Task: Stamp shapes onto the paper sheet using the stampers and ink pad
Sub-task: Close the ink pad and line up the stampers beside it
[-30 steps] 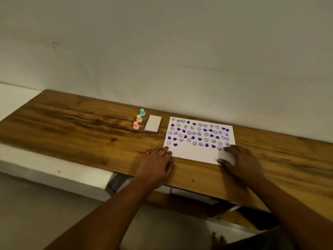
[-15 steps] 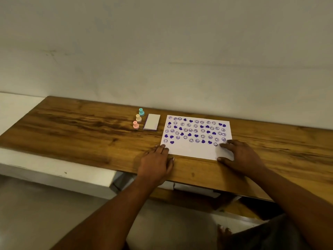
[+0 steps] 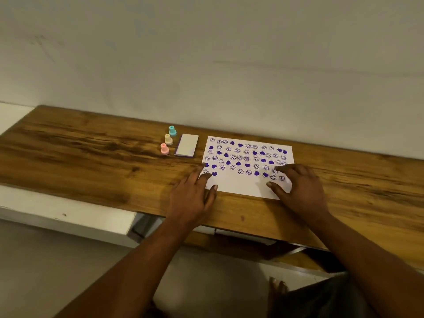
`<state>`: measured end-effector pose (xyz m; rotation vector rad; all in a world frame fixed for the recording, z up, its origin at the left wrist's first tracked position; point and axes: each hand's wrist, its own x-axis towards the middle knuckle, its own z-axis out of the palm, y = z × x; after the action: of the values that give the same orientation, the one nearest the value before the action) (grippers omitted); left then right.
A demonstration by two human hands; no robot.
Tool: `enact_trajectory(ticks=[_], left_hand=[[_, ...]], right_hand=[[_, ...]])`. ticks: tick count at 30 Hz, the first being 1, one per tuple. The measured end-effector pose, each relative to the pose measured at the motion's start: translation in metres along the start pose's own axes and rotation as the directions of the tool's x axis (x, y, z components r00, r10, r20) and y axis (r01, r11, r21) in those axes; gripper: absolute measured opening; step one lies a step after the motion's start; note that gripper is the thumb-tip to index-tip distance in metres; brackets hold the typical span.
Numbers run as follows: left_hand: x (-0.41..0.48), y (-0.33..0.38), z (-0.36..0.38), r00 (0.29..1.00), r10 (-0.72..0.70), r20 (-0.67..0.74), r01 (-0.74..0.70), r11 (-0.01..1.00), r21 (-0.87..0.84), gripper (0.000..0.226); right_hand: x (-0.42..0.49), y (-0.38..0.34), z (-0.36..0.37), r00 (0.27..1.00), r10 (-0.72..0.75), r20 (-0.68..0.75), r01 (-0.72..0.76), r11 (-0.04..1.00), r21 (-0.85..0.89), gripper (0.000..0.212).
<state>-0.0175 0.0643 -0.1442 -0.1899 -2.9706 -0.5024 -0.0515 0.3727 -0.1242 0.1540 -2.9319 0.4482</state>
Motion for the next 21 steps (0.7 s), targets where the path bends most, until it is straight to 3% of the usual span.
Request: enact_trajectory(ticks=[7, 13, 17, 21], left_hand=[[0.028, -0.022, 0.01, 0.995, -0.034, -0.093, 0.026, 0.996, -0.086, 0.053], [0.053, -0.035, 0.013, 0.989, 0.014, -0.144, -0.028, 0.995, -0.094, 0.054], [0.06, -0.014, 0.02, 0.997, 0.033, -0.069, -0.041, 0.991, -0.127, 0.051], [0.051, -0.001, 0.01, 0.999, -0.035, 0.04, 0.039, 0.994, -0.107, 0.053]], right_hand=[[0.034, -0.028, 0.028, 0.995, -0.034, -0.092, 0.031, 0.999, -0.03, 0.068], [0.051, -0.026, 0.046, 1.0, 0.014, -0.023, -0.014, 1.0, 0.005, 0.073], [0.044, -0.021, 0.047, 0.997, 0.078, 0.026, -0.079, 0.997, 0.0, 0.075], [0.03, -0.03, 0.029, 0.988, 0.091, 0.125, -0.093, 0.996, 0.007, 0.075]])
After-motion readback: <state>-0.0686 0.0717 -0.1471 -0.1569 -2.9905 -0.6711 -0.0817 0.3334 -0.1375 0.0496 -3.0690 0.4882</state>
